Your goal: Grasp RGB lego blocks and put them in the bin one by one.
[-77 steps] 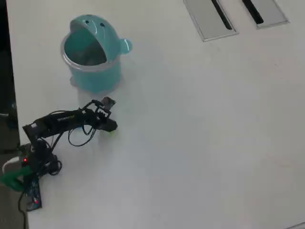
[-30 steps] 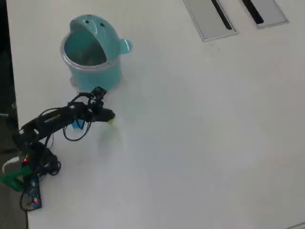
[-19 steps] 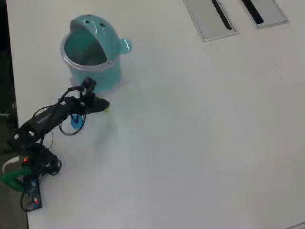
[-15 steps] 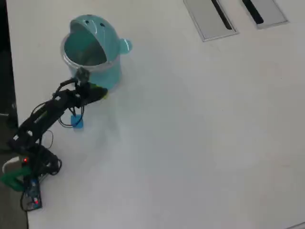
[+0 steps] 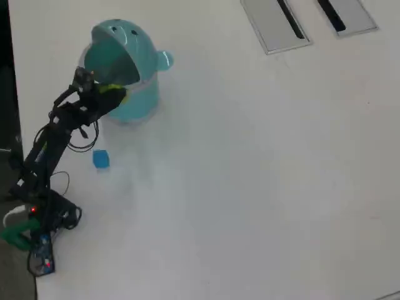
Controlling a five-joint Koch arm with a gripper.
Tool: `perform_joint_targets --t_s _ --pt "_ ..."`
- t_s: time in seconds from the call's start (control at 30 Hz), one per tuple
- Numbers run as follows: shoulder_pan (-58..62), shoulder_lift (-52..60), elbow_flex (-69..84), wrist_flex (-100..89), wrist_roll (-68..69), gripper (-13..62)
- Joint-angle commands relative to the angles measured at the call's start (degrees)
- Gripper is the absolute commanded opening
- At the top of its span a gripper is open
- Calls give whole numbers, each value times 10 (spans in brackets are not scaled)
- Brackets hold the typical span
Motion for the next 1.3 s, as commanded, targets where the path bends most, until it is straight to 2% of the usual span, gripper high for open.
perform_joint_targets --t_s 0.0,0.17,0.23,0.67,1.1,1.27 --pt "-16 17 -59 -3 3 149" --pt "-46 -10 -97 -12 6 149" --pt "-63 -56 -171 -3 8 149" --pt "-121 -196 -290 -4 23 149" --pt "-142 -239 -265 -57 14 174" --pt "-140 -240 -243 -67 -22 241"
